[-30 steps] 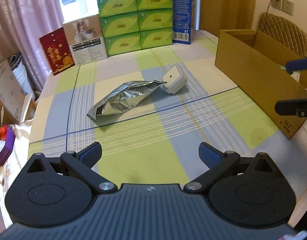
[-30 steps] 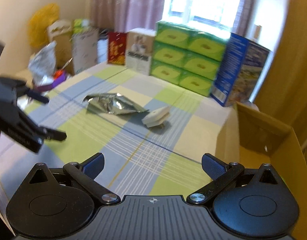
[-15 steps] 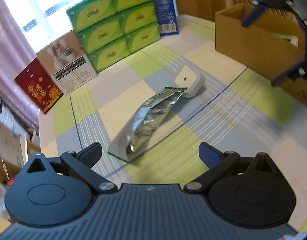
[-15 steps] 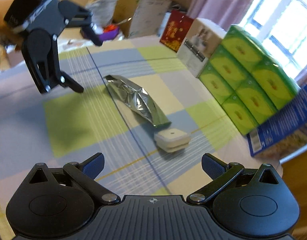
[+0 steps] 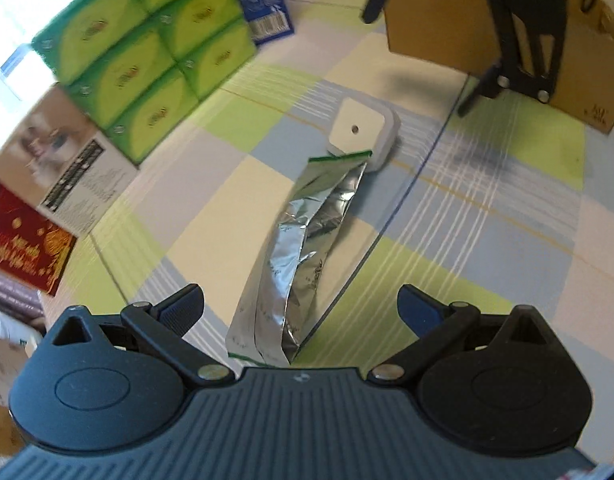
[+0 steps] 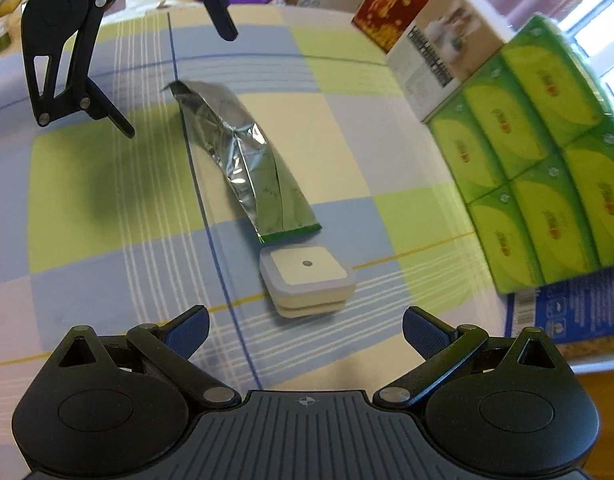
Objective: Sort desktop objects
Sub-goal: 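Grasp the silver foil pouch with the left tool while the right tool grasps the white night-light, then carry the foil pouch and white night-light over the cardboard box with both tools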
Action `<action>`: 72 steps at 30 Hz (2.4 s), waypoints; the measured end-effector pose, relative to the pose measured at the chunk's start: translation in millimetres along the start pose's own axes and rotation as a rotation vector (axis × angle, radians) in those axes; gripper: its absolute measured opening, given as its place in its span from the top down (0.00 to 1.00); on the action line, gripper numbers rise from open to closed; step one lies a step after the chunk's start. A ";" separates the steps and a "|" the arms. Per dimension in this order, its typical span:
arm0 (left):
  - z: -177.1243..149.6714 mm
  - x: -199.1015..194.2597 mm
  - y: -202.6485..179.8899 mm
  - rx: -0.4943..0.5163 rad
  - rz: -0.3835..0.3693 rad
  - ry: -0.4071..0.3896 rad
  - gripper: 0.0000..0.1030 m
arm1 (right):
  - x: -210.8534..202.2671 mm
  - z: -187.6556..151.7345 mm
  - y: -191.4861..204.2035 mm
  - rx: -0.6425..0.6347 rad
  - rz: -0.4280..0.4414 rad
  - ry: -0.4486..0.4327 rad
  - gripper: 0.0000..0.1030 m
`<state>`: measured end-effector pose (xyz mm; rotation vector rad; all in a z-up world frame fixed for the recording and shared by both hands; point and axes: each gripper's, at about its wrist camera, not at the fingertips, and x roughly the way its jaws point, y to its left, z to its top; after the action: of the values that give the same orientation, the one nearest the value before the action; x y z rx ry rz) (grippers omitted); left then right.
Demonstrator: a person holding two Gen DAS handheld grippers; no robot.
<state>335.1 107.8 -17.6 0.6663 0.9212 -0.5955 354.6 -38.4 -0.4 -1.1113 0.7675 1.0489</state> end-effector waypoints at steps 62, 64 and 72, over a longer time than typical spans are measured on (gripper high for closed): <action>-20.1 14.2 -130.0 -0.436 -0.251 0.210 0.68 | -32.0 -82.2 128.0 0.788 0.085 0.060 0.38; -23.2 7.7 -144.1 -0.462 -0.252 0.205 0.68 | -40.0 -87.2 141.5 0.798 0.066 0.050 0.38; -46.3 -20.8 -186.3 -0.601 -0.217 0.167 0.71 | -84.5 -119.0 178.2 0.892 0.012 -0.022 0.38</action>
<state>168.8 24.0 -68.3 0.0749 1.2664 -0.4229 159.4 -159.5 -17.7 -0.3262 1.0727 0.6005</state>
